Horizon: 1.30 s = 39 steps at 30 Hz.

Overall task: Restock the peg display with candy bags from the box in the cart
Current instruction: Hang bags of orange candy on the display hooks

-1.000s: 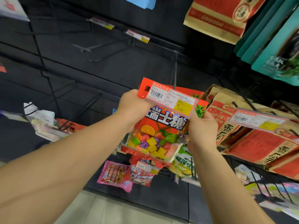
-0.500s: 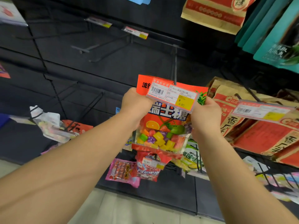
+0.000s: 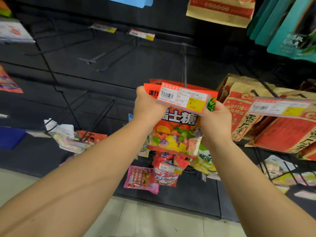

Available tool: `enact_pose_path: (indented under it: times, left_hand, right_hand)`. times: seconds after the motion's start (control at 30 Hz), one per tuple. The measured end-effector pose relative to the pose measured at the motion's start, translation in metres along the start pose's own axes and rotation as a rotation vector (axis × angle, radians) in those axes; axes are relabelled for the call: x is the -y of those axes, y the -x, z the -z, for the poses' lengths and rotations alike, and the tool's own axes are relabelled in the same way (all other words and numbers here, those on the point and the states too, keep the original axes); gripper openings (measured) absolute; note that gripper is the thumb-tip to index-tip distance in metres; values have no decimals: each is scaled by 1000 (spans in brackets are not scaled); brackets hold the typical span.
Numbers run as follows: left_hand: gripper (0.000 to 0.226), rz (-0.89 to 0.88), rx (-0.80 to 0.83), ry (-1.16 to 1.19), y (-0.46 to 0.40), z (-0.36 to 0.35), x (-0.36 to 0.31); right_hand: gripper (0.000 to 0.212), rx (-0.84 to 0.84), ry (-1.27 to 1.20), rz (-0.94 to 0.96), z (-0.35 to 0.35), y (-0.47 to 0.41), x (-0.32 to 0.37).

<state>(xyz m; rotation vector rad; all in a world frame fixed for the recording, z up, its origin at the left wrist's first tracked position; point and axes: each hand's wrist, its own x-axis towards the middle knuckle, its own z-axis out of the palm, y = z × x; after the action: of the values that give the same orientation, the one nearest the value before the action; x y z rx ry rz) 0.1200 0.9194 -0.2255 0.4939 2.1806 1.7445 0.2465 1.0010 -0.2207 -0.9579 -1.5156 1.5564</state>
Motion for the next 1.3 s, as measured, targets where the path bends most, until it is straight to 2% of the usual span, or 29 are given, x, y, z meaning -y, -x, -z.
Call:
enact_pose_path:
  times: [0.1, 0.3, 0.4, 0.57, 0.7, 0.8, 0.9, 1.0, 1.13, 1.23, 1.3]
  left_hand:
    - [40, -32, 17, -14, -1, -3, -1]
    - [25, -22, 75, 52, -6, 1, 4]
    - [31, 3, 78, 137, -11, 7, 9]
    - [37, -57, 145, 125, -18, 15, 21]
    - [50, -83, 246, 89, -23, 27, 28]
    - [76, -88, 316, -18, -25, 46, 33]
    - [65, -89, 396, -156, -27, 72, 34]
    - [47, -89, 513, -243, -30, 98, 34]
    - [34, -137, 575, -319, -30, 123, 26]
    - [37, -189, 587, -368, -15, 134, 17]
    - [42, -235, 561, -441, -2, 146, 13]
  right_hand:
    - [8, -28, -67, 0, 3, 0, -2]
    - [8, -26, -30, -20, 2, -4, -3]
    - [12, -30, 14, -27, 0, -7, -4]
    - [25, -111, 108, -36, 0, -12, -15]
    - [6, -187, 181, -55, -7, -21, -17]
    - [43, -318, 242, -109, -13, -19, -14]
    - [58, -428, 248, -119, -16, 4, -9]
    - [52, -490, 187, -156, -20, 40, -4]
    - [33, -468, 231, -200, -31, 80, 8]
    - [28, -413, 290, -171, -33, 100, 15]
    - [25, -313, 375, -137, -40, 109, 20]
